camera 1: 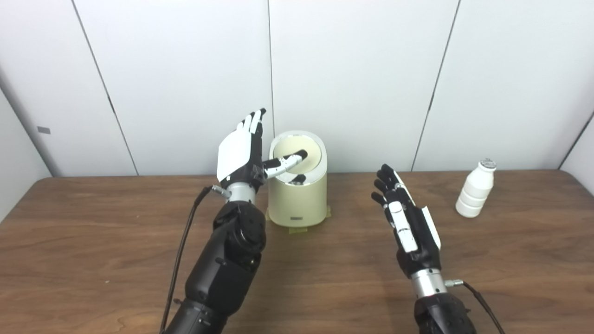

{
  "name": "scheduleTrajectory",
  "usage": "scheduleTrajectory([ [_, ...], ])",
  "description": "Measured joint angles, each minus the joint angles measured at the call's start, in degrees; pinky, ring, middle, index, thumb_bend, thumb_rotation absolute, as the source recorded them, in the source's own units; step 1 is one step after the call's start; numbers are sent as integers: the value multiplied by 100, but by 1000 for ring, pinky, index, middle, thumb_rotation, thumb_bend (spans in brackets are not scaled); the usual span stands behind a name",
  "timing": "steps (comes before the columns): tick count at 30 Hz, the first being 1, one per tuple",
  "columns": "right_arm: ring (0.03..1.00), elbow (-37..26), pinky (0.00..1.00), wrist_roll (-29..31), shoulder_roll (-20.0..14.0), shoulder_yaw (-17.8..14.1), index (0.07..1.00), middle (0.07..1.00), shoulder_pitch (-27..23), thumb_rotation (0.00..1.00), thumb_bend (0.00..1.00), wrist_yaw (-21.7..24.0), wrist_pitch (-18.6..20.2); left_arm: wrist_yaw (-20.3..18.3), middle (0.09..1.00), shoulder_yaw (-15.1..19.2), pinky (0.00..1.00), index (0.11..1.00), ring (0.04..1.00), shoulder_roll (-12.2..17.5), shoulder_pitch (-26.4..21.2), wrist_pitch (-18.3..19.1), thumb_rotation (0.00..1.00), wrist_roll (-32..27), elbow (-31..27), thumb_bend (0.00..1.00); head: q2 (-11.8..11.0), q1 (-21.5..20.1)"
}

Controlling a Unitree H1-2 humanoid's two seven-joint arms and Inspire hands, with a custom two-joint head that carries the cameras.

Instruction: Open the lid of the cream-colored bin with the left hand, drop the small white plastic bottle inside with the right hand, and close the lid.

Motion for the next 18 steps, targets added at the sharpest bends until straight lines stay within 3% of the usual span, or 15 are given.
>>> scheduleTrajectory([
  [11, 933, -65, 893, 2, 25, 0, 928, 938, 0, 801, 197, -16, 0, 8, 1000, -8, 1000, 1000, 1000, -1, -11, 5, 382, 11, 107, 792, 9, -18],
  [18, 936, -149, 898, -17, 41, 3, 932, 941, 9, 782, 193, -35, 2, 6, 1000, -180, 1000, 1000, 1000, 77, -29, 82, 226, 240, 201, 958, 18, -18],
])
